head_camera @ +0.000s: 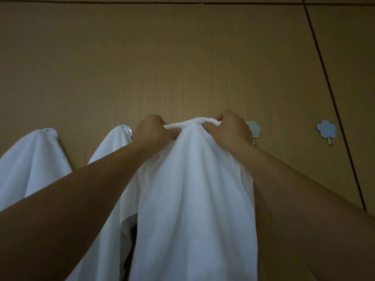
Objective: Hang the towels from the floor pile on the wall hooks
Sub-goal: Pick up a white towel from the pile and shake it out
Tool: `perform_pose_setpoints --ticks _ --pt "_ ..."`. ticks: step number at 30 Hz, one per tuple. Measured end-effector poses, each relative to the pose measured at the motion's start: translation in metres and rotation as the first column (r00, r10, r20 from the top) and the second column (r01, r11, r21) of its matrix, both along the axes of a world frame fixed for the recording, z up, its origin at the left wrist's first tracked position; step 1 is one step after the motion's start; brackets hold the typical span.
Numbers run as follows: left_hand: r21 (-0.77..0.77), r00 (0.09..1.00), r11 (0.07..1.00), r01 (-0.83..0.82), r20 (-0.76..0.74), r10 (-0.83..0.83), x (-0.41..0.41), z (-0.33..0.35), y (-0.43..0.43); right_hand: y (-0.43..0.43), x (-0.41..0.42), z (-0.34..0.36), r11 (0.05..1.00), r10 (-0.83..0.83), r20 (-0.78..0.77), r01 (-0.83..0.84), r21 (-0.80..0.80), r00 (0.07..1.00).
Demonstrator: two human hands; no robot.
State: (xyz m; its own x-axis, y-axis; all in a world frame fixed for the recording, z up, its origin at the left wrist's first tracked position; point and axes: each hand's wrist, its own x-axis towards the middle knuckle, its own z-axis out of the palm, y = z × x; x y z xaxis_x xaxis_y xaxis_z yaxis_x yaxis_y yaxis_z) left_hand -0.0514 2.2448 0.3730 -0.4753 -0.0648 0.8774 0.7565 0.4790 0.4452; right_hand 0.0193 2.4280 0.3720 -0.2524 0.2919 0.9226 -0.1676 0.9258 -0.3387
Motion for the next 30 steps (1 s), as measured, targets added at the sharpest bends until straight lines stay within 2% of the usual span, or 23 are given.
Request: perform_pose_setpoints --ticks 2,4,6,8,10,12,13,14,15,17,18,20,22,23,24,27,30 --pt "-0.059 0.988 0.997 0.041 0.150 -0.032 0.009 -0.001 -0.001 0.001 0.011 -0.004 0.990 0.087 0.110 -0.074 -0.119 0.990" --pt "-0.165 0.963 0.986 0.009 0.268 0.036 0.020 0.001 0.000 -0.002 0.018 -0.009 0.973 0.150 0.168 -0.116 -0.199 0.974" --pt "-0.325 0.952 0.945 -0.042 0.275 0.137 0.030 0.003 0.004 -0.009 0.023 -0.013 0.973 0.138 0.194 -0.096 -0.211 0.971" --pt "-0.405 0.969 0.904 -0.132 0.139 0.204 0.035 0.003 0.008 -0.014 0.022 -0.015 0.989 0.007 0.186 0.021 -0.147 0.983" --pt "-0.403 0.951 0.862 -0.308 -0.107 0.290 0.038 -0.005 0.009 -0.021 0.018 -0.022 0.970 -0.243 0.028 0.243 0.010 0.970" --pt "-0.344 0.802 0.755 -0.559 -0.454 0.387 0.036 -0.018 0.009 -0.029 0.015 -0.032 0.899 -0.357 -0.224 0.399 0.183 0.907" --pt "-0.317 0.715 0.716 -0.623 -0.602 0.356 0.035 -0.025 0.009 -0.031 0.013 -0.037 0.870 -0.347 -0.276 0.418 0.262 0.896" --pt "-0.336 0.677 0.700 -0.631 -0.678 0.285 0.036 -0.032 0.009 -0.032 0.010 -0.043 0.857 -0.317 -0.260 0.393 0.334 0.912" --pt "-0.405 0.708 0.699 -0.590 -0.676 0.206 0.035 -0.038 0.009 -0.031 0.008 -0.048 0.859 -0.284 -0.197 0.341 0.383 0.938" --pt "-0.569 0.850 0.702 -0.429 -0.516 0.102 0.033 -0.051 0.008 -0.027 0.008 -0.057 0.884 -0.224 -0.045 0.223 0.410 0.973" --pt "-0.602 0.898 0.715 -0.357 -0.432 0.084 0.034 -0.054 0.007 -0.026 0.009 -0.063 0.884 -0.220 -0.013 0.205 0.419 0.975" --pt "-0.551 0.947 0.804 -0.225 -0.318 0.047 0.041 -0.054 0.007 -0.026 0.011 -0.075 0.833 -0.285 -0.049 0.272 0.482 0.957" --pt "-0.416 0.992 0.909 -0.042 -0.127 -0.013 0.049 -0.051 0.009 -0.029 0.015 -0.085 0.769 -0.374 -0.120 0.380 0.514 0.920" --pt "-0.365 0.998 0.931 0.022 -0.042 -0.040 0.051 -0.049 0.010 -0.029 0.018 -0.090 0.758 -0.414 -0.119 0.415 0.503 0.902" --pt "-0.371 0.999 0.928 0.033 0.006 -0.032 0.053 -0.049 0.012 -0.028 0.021 -0.094 0.756 -0.453 -0.097 0.440 0.484 0.886" --pt "-0.502 0.990 0.858 -0.112 0.020 0.141 0.051 -0.058 0.019 -0.027 0.029 -0.099 0.782 -0.502 -0.007 0.458 0.422 0.865" --pt "-0.432 0.991 0.893 -0.130 -0.037 0.127 0.048 -0.065 0.024 -0.028 0.036 -0.090 0.849 -0.437 0.076 0.383 0.365 0.896"
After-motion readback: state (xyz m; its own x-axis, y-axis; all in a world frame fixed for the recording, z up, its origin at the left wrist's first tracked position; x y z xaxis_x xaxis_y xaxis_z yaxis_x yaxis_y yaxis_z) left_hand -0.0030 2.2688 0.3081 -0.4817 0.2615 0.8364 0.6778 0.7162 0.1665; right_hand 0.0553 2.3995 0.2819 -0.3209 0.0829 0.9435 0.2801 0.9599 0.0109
